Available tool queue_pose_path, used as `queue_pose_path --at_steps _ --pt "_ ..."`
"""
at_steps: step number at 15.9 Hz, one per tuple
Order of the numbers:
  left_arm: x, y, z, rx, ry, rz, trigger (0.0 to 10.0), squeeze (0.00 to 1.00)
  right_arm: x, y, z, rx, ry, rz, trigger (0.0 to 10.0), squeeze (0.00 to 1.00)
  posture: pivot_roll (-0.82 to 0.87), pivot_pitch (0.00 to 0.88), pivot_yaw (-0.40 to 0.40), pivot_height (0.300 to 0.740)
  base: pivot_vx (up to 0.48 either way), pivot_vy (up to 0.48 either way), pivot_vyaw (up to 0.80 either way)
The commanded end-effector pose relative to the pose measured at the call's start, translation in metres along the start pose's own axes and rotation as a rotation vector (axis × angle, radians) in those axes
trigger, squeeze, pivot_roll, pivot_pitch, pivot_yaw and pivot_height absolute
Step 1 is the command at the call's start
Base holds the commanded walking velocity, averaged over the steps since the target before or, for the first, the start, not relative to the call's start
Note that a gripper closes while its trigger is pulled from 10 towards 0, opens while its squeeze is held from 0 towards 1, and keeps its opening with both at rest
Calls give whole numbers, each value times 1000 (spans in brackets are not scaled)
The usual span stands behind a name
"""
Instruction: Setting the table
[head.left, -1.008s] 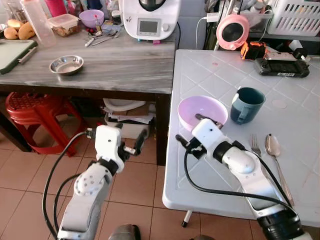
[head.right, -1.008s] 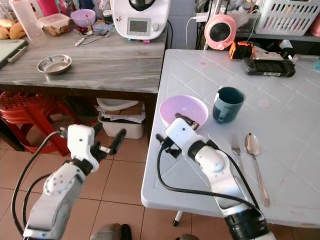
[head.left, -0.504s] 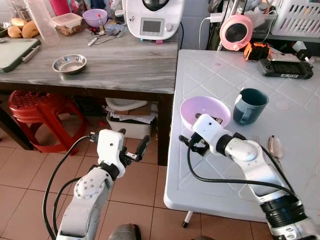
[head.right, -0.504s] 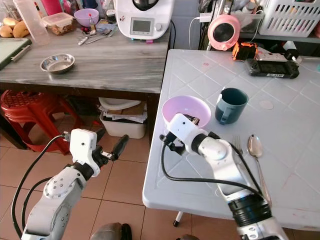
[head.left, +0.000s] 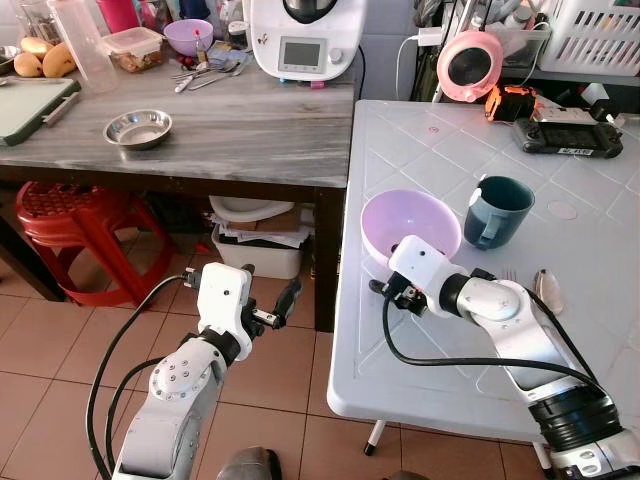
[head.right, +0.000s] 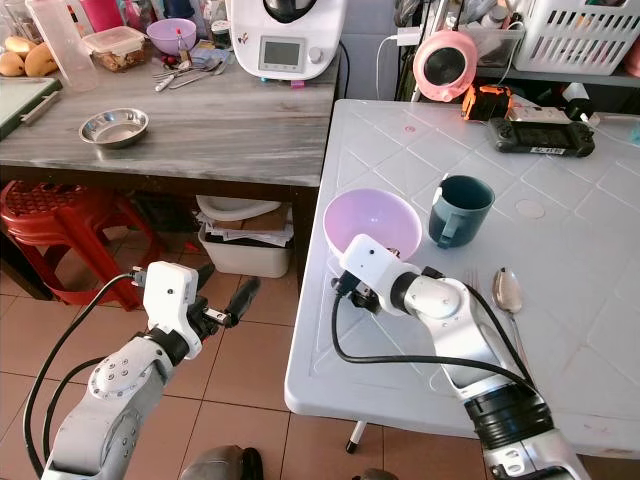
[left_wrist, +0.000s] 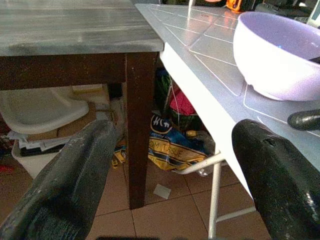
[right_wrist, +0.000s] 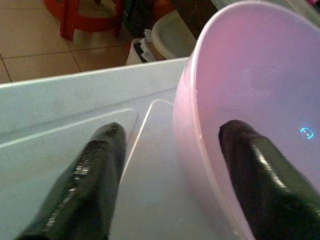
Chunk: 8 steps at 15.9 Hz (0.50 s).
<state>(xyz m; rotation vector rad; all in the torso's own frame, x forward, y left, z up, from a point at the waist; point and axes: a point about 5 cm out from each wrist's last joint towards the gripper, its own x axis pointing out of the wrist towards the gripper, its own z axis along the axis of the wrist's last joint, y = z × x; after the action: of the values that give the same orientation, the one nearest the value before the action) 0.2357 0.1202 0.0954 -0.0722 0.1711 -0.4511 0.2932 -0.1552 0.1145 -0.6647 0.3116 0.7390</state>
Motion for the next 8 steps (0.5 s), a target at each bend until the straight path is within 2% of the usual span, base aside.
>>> queue_pose_path --at_steps 1,8 --pt "-2 -1 3 11 -1 -9 10000 0 -1 -3 1 -16 9 2 0 0 -1 10 22 740 0 0 0" --pt "-1 -1 0 16 23 -5 10000 0 -3 -1 -5 -19 35 11 0 0 -5 11 22 740 0 0 0"
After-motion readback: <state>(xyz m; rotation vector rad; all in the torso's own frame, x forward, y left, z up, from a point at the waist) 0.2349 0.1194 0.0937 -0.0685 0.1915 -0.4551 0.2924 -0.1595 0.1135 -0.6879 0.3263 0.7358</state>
